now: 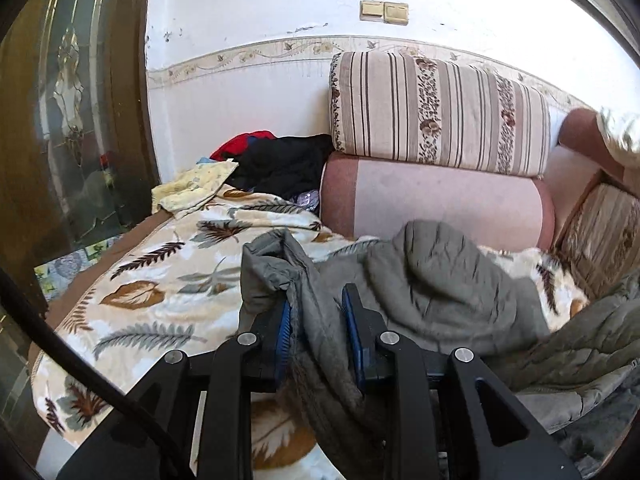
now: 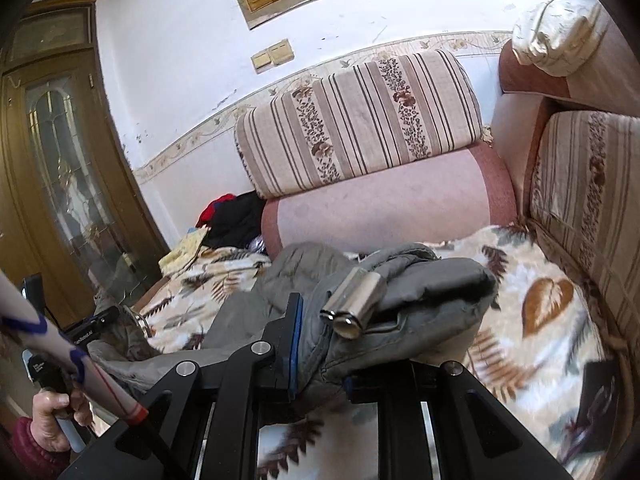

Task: Fold large clothes

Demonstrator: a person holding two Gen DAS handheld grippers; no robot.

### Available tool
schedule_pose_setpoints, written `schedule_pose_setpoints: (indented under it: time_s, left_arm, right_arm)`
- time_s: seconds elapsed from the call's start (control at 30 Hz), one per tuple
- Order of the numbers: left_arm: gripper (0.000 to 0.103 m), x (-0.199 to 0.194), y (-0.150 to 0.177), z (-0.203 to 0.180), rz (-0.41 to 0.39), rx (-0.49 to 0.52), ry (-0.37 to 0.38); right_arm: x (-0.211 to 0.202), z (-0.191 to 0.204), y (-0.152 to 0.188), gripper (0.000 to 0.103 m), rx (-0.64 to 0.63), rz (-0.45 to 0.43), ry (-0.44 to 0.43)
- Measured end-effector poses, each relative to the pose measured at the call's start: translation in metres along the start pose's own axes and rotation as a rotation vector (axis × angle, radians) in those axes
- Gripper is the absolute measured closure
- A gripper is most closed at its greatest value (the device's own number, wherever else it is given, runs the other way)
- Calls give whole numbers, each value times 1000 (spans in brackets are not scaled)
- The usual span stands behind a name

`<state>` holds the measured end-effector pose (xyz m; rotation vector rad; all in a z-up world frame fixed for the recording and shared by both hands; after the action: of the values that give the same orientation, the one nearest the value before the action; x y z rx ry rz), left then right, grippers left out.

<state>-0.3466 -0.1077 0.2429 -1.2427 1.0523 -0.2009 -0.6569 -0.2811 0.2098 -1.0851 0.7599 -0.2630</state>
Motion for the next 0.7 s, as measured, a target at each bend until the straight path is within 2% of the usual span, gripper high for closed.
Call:
schedule_pose_setpoints:
  time_s: [0.1,0.17,0.23,0.5,0.7]
  left_arm:
    - [72,20,-29,-5,2,-19,14]
    - [51,36,-53,-6,-18,-36,4]
    - [38,51,-73,-5,-36,-43,-9]
    - [31,91,-131,19,-77,-115,-41]
    - [31,124,-119,2,-50,-52,-14]
  right_arm:
    - [28,-7,-27,86,30,3,7]
    - [49,-13,-46,86,51,8,16]
    - [76,-20,-66,86,63,17,37]
    - [188,-55,-119,86,79,94,138]
    - [249,-81,-130,86,102,140,191]
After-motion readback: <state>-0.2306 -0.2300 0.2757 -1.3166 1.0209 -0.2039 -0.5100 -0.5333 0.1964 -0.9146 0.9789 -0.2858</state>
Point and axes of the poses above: each gripper's, at about its wrist camera, not at the fingertips, and x roughly the way its jaws point, z to its left, y to its underside, the point moved 1 cm from there along x, roughly the way its jaws point, and after that the axes turned 3 degrees about -x, right-handed, at the moved point
